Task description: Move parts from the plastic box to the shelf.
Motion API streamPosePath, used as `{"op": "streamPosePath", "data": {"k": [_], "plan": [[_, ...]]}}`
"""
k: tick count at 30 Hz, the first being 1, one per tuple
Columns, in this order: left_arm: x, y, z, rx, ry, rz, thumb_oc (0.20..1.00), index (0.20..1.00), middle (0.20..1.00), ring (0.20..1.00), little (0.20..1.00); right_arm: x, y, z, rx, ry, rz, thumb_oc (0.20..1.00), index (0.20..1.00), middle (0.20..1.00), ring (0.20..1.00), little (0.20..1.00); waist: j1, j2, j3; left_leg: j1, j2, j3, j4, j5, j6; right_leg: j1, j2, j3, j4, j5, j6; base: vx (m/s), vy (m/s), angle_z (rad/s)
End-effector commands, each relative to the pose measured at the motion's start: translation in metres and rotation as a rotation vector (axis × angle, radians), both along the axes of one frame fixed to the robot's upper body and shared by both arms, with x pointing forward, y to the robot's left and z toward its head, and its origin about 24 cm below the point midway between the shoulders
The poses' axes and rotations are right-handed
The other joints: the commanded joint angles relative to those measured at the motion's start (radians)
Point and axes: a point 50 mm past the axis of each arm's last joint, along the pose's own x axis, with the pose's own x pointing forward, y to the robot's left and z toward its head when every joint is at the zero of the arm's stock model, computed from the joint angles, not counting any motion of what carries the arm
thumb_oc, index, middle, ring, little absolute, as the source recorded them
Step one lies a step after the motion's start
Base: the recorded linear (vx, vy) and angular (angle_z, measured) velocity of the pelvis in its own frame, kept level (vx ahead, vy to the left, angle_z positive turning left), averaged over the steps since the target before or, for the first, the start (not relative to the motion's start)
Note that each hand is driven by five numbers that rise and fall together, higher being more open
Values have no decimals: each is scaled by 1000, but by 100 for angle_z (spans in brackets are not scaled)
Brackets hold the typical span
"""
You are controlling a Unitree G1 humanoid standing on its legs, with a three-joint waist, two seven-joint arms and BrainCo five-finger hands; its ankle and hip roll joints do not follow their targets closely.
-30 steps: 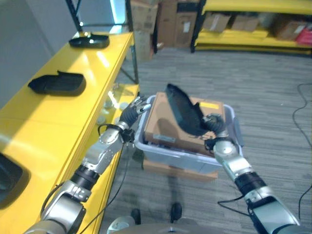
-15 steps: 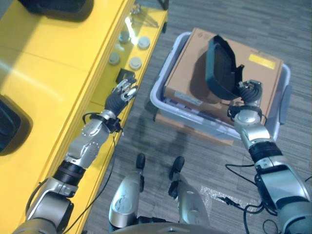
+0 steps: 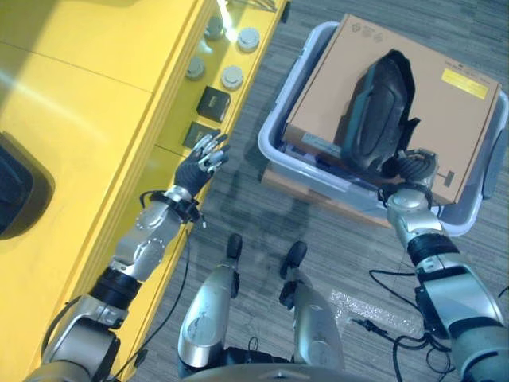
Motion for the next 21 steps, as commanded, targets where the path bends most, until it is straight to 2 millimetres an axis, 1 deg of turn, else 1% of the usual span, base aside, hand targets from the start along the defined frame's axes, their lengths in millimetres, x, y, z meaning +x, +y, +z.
{"op": "streamPosePath", "data": {"k": [1,4,9,12,14,21], "plan": [[-10,-8,9,-80,-79,-50,1000,1000,1000,1000,1000,2,-5,28,-59,-98,-11,1000,1000,1000,1000,1000,6,15,-44,-92,-6,-19,39,2,-21,28,-37,11,87,-129,92,0,0,0],[-13,-8,8,-85,-81,-60,1000,1000,1000,1000,1000,1,-3,36,-68,-153,-16,1000,1000,1000,1000,1000,5,16,-43,-88,-6,-17,36,2,-20,29,-37,11,86,-129,92,0,0,0],[-16,-5,8,-105,-71,-59,1000,1000,1000,1000,1000,0,1,60,-71,-257,-18,1000,1000,1000,1000,1000,5,13,-42,-76,-5,-10,31,-2,-19,38,-38,13,85,-131,94,-1,13,0],[-15,-4,6,-102,-65,-57,1000,1000,1000,1000,1000,0,2,66,-73,-279,-25,1000,1000,1000,1000,1000,5,12,-43,-71,-4,-9,31,-3,-19,41,-37,14,86,-132,94,0,0,0],[-15,-4,5,-90,-64,-63,1000,1000,1000,1000,1000,0,1,74,-72,-301,-37,1000,1000,1000,1000,1000,8,9,-46,-64,-4,-8,25,-4,-19,48,-37,12,81,-132,97,0,0,0],[-16,-5,4,-99,-50,-99,1000,1000,1000,1000,1000,0,-5,82,-67,-313,-132,1000,1000,1000,1000,1000,18,12,-46,-56,-6,-8,24,-8,-18,57,-40,6,80,-132,100,0,0,0]]}}
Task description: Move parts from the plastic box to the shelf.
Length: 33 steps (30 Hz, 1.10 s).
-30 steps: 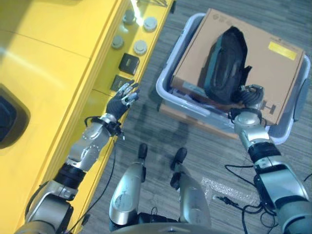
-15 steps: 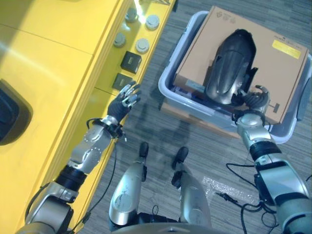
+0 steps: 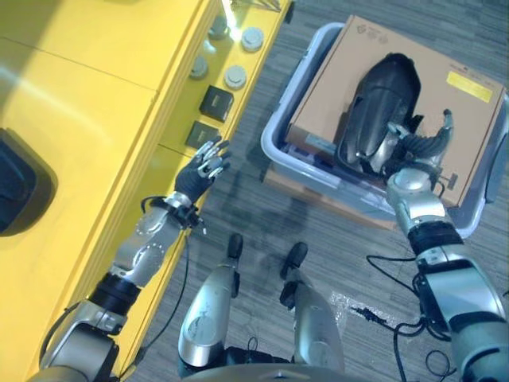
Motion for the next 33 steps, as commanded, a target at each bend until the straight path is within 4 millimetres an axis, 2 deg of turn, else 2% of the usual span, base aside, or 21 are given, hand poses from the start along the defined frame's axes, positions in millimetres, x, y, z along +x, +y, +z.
{"op": "streamPosePath", "data": {"k": [1,10,27,33], "plan": [[-10,-7,12,-76,-66,-61,1000,1000,1000,1000,1000,-7,-20,32,-63,-90,-131,1000,1000,1000,1000,1000,7,13,-46,-63,-6,-8,25,-11,-20,52,-38,6,73,-132,104,0,0,0],[-11,-15,12,-105,-83,-100,1000,1000,1000,1000,1000,-9,-34,18,-80,-7,-234,1000,1000,1000,1000,1000,20,24,-34,-75,-17,-14,37,-16,-17,51,-50,-3,74,-129,106,5,12,1],[-9,-6,18,-127,-116,-87,1000,1000,1000,1000,1000,-3,-35,39,-105,-39,-241,1000,1000,1000,1000,1000,50,35,1,-139,-45,-36,88,-26,-8,-5,-67,-8,121,-134,111,10,21,5],[-10,-3,15,-144,-105,-90,1000,1000,1000,1000,1000,-2,-34,32,-74,-9,-242,1000,1000,1000,1000,1000,55,34,3,-161,-51,-39,110,-35,-3,-28,-70,-3,140,-138,111,3,3,1]]}}
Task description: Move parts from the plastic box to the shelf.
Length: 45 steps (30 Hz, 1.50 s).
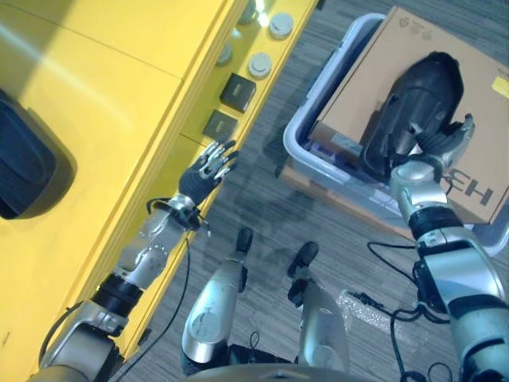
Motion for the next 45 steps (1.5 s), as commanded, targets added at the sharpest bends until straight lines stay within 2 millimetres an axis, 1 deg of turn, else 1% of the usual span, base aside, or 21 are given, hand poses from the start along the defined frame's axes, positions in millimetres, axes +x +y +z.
{"op": "streamPosePath", "data": {"k": [1,11,19,20,21,22,38,43,44,45], "plan": [[-7,3,16,-51,-107,-25,1000,1000,1000,1000,1000,-7,-20,26,-97,-45,-56,1000,1000,1000,1000,1000,2,7,-12,-113,-22,-6,97,-39,-8,32,-32,23,60,-91,97,17,12,3],[-7,2,13,-63,-107,-25,1000,1000,1000,1000,1000,-11,-29,4,-74,52,-90,1000,1000,1000,1000,1000,2,8,-12,-148,-21,1,117,-46,-4,2,-32,29,72,-91,98,0,0,0],[-6,2,12,-62,-107,-32,1000,1000,1000,1000,1000,-13,-35,-6,1,59,-76,1000,1000,1000,1000,1000,3,6,-12,-168,-19,3,128,-48,-2,-17,-31,30,80,-91,96,0,0,0],[-6,2,12,-63,-107,-33,1000,1000,1000,1000,1000,-13,-35,-6,3,59,-75,953,953,953,953,953,3,6,-12,-168,-19,3,128,-48,-2,-17,-31,30,80,-91,96,0,0,0],[-6,3,12,-64,-103,-29,1000,1000,1000,1000,1000,-13,-37,-5,7,64,-64,354,354,354,354,354,3,5,-12,-171,-20,2,130,-48,-2,-20,-30,31,83,-92,96,0,0,0],[-5,4,13,-60,-102,-26,1000,1000,1000,1000,1000,-12,-36,-5,1,74,-53,200,200,200,200,200,2,4,-12,-174,-19,2,133,-49,-2,-22,-28,32,85,-92,95,0,0,0],[-5,5,15,-60,-119,-35,1000,1000,1000,1000,1000,-9,-30,2,-18,44,-36,200,200,200,200,200,3,-3,-12,-166,-15,5,132,-52,-1,-15,-25,30,85,-94,92,0,0,0],[-9,6,18,-42,-146,-39,1000,1000,1000,1000,1000,-10,-25,14,-14,-90,-17,200,200,200,200,200,4,-6,-12,-135,-12,4,128,-57,-3,20,-23,28,76,-98,89,0,0,0],[-14,10,25,-32,-190,-38,1000,1000,1000,1000,1000,-12,-16,28,-33,-197,23,200,200,200,200,200,0,-13,-12,-98,-10,7,113,-59,-2,54,-20,28,67,-103,89,0,0,0],[-14,10,25,-33,-190,-38,1000,1000,1000,1000,1000,-12,-15,29,-34,-200,25,200,200,200,200,200,0,-13,-12,-95,-10,7,112,-59,-3,56,-20,28,66,-103,89,0,0,0]]}}
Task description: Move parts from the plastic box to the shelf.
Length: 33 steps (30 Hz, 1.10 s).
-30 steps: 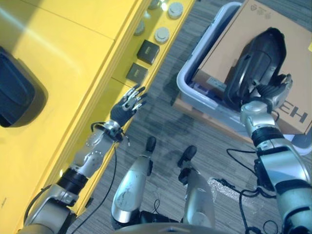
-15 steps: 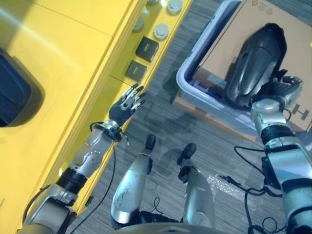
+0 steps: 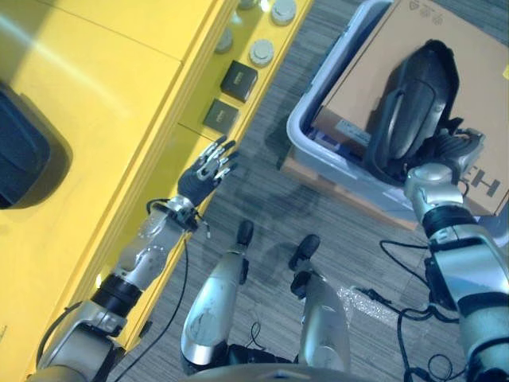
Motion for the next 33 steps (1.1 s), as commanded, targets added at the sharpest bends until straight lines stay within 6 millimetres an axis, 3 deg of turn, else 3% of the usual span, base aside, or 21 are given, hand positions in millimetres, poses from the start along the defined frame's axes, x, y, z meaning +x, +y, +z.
{"op": "streamPosePath", "data": {"k": [1,5,8,13,18,20,23,26,30,31,33], "plan": [[-13,6,30,-22,-179,-20,1000,1000,1000,1000,1000,-6,3,35,-80,-213,16,200,200,200,200,200,7,-4,-19,-37,-10,7,50,-53,-11,104,-16,24,23,-107,100,0,0,0],[-16,12,39,32,-182,49,1000,1000,1000,1000,1000,-15,25,49,-145,-298,112,200,200,200,200,200,-11,-23,-69,44,-1,17,11,-59,-13,171,-3,33,-11,-113,104,31,-7,0],[-11,15,41,56,-149,102,1000,1000,1000,1000,1000,-18,39,48,-168,-303,190,200,200,200,200,200,-26,-34,-113,103,7,25,-22,-60,-16,223,6,40,-44,-116,105,70,6,-11],[3,12,43,116,-95,162,1000,1000,1000,1000,1000,-16,58,35,-200,-220,305,200,200,200,200,200,-59,-35,-204,207,22,34,-96,-50,-25,312,20,52,-106,-114,109,89,30,-13],[31,-2,28,199,73,184,1000,1000,1000,1000,1000,-7,78,20,-200,-144,419,200,200,200,200,200,-104,-26,-275,292,44,51,-149,-39,-37,376,30,69,-153,-109,113,69,22,-16],[39,-4,27,237,62,213,1000,1000,1000,1000,1000,-5,86,16,-196,-127,450,200,200,200,200,200,-117,-26,-291,311,48,57,-160,-36,-40,387,33,77,-163,-106,114,69,-1,-11],[50,-24,16,337,95,175,1000,1000,1000,1000,1000,1,102,-1,-163,-72,528,200,200,200,200,200,-148,-27,-342,357,64,79,-186,-32,-49,417,38,91,-190,-97,116,98,-16,-21],[50,-47,4,388,130,107,1000,1000,1000,1000,1000,4,115,-14,-144,-43,571,200,200,200,200,200,-162,-29,-374,384,74,93,-205,-29,-52,434,41,94,-209,-92,117,50,-38,-20],[44,-71,-5,397,160,43,1000,1000,1000,1000,1000,4,125,-22,-125,-28,602,200,200,200,200,200,-172,-33,-392,399,77,101,-216,-29,-54,442,42,100,-221,-85,120,15,-37,-12],[36,-93,-13,383,202,-17,1000,1000,1000,1000,1000,5,138,-29,-121,-9,640,200,200,200,200,200,-182,-35,-405,413,80,108,-227,-31,-53,449,44,105,-227,-84,122,8,-45,-11],[28,-109,-16,357,231,-67,1000,1000,1000,1000,1000,6,151,-35,-117,12,676,200,200,200,200,200,-189,-38,-419,426,83,117,-238,-32,-52,455,46,111,-235,-84,122,20,-57,-10]]}}
